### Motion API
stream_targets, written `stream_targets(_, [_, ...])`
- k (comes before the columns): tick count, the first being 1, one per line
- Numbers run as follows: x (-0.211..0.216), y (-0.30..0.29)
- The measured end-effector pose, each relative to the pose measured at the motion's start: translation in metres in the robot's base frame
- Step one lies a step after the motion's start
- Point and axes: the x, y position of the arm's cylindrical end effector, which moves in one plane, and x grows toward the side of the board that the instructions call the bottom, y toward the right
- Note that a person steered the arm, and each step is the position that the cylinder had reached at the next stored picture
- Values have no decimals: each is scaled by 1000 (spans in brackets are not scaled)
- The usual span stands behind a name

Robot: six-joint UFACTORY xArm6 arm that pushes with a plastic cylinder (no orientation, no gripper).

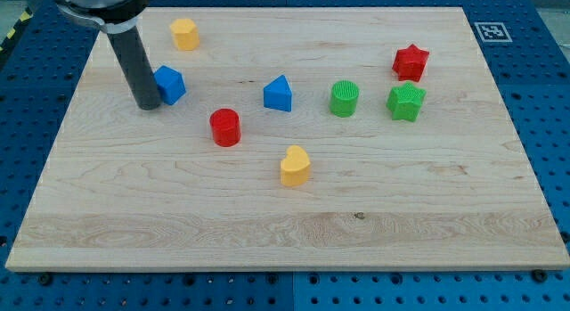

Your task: Push the blue cube left to the blue triangle

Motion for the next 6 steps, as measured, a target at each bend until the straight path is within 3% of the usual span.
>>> stream_targets(2, [-19,-15])
stream_targets(4, [-19,36])
stream_targets(5, [-22,34])
stream_targets(6, [-58,4])
